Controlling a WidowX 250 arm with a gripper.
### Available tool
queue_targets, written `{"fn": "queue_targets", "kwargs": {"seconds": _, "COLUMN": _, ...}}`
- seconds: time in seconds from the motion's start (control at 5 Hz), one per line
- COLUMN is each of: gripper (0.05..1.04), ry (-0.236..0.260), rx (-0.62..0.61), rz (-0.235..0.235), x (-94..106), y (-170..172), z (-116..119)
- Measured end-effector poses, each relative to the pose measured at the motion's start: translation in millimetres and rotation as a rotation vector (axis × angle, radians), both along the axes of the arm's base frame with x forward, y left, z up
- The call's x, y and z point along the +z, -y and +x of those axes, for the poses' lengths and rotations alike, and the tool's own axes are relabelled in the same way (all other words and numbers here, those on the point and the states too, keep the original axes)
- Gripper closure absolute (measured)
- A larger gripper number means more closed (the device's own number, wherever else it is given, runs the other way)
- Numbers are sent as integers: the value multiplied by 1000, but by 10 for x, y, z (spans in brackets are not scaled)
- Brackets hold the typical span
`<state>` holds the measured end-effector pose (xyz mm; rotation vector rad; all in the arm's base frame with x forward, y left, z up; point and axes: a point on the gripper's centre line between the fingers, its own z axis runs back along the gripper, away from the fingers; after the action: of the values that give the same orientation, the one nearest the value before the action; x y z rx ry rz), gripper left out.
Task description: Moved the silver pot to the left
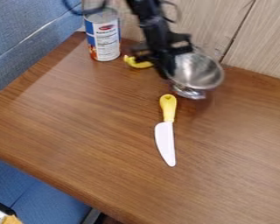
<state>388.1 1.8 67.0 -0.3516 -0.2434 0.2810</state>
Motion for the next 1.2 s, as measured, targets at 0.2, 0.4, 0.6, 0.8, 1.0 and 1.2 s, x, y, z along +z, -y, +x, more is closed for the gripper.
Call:
{"fn": "queue_targets", "kwargs": {"seconds": 0.2, "gripper": 1007, "ry": 6, "rx": 53, "rz": -50, "x": 30, "y": -245, "z": -180}}
{"fn": "queue_targets", "kwargs": {"seconds": 0.4, "gripper": 1007, "ry": 18, "rx": 117, "rz": -85, "x": 71, "y": -556, "z": -340}}
{"fn": "queue_targets", "kwargs": {"seconds": 0.6, "gripper": 1008, "ry": 13, "rx": 173, "rz": -66, "x": 37, "y": -850, "z": -507}}
{"fn": "queue_targets", "kwargs": {"seconds": 0.8, "gripper": 1010, "ry": 10, "rx": 265, "rz": -74, "x": -60, "y": -1119, "z": -705}}
{"fn": "queue_targets", "kwargs": {"seconds": 1.0, "gripper": 1010, "ry": 12, "rx": 288, "rz": -55, "x": -55, "y": -1201, "z": -875}}
{"fn": "queue_targets", "kwargs": {"seconds": 1.2, "gripper": 1011, "ry": -15, "rx": 301, "rz": -29, "x": -149, "y": -1200, "z": -972}}
